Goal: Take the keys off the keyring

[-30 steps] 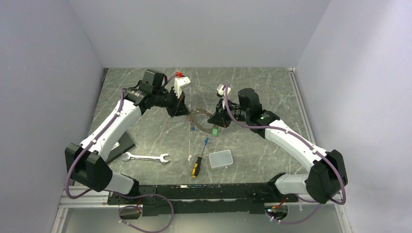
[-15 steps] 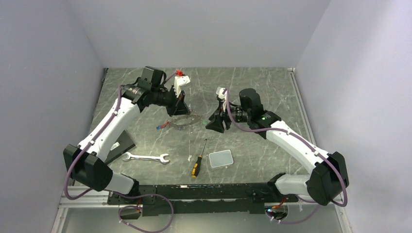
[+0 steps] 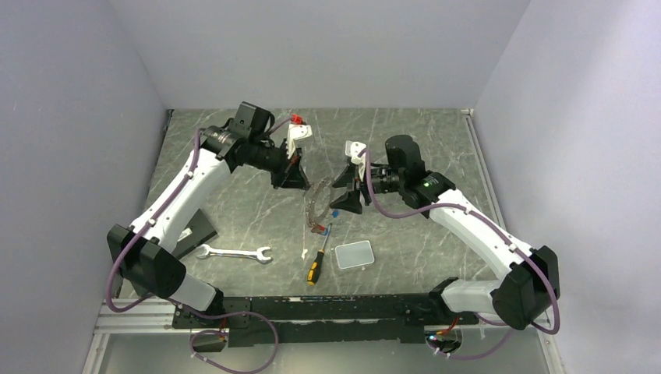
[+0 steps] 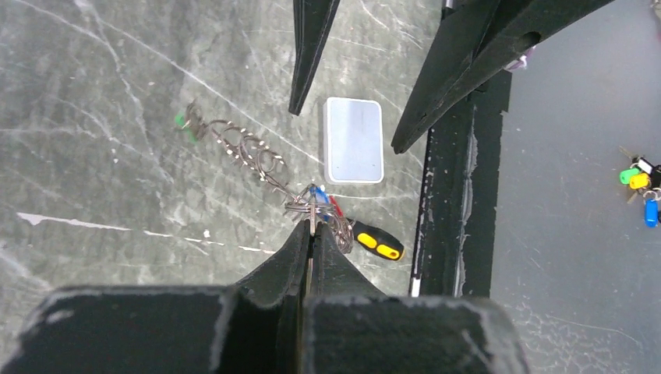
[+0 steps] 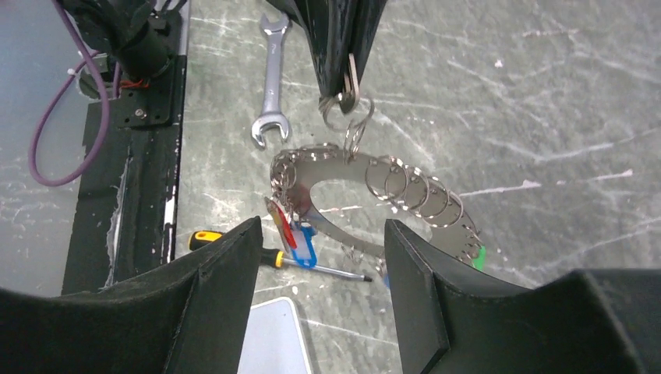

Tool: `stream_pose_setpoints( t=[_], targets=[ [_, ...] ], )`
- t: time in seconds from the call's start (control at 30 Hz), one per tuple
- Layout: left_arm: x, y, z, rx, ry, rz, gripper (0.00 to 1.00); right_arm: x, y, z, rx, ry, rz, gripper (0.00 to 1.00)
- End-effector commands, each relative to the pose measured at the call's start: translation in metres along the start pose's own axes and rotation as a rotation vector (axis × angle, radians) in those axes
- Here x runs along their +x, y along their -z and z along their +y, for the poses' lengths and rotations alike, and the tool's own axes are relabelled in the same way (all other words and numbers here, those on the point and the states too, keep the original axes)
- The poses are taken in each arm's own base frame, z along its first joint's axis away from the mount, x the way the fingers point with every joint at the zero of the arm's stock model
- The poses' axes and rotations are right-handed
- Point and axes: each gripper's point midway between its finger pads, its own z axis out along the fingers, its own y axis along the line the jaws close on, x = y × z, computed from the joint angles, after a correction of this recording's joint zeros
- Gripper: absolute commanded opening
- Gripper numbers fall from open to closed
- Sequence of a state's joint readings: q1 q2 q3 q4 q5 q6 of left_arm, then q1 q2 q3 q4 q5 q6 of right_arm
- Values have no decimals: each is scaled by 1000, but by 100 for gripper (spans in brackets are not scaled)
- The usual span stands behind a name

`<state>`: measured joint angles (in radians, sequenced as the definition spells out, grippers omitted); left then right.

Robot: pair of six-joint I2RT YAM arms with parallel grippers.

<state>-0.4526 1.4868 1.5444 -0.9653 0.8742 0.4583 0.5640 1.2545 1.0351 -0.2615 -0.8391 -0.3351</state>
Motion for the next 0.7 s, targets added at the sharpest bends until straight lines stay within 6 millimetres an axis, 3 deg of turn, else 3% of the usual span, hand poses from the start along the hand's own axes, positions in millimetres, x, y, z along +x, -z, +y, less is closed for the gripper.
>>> stream_pose_setpoints(
  t=[0.0, 0.47, 0.67],
  targets=[
    [-21, 3, -19, 72, -29, -59, 0, -37, 7, 10, -70, 140, -84, 61],
    [-26, 1, -27, 126, -6, -80, 0, -48, 0, 15, -124, 173, -136, 49],
    [-27, 0, -31, 154, -6, -86, 0, -42, -6, 11, -121, 194, -130, 46]
  ],
)
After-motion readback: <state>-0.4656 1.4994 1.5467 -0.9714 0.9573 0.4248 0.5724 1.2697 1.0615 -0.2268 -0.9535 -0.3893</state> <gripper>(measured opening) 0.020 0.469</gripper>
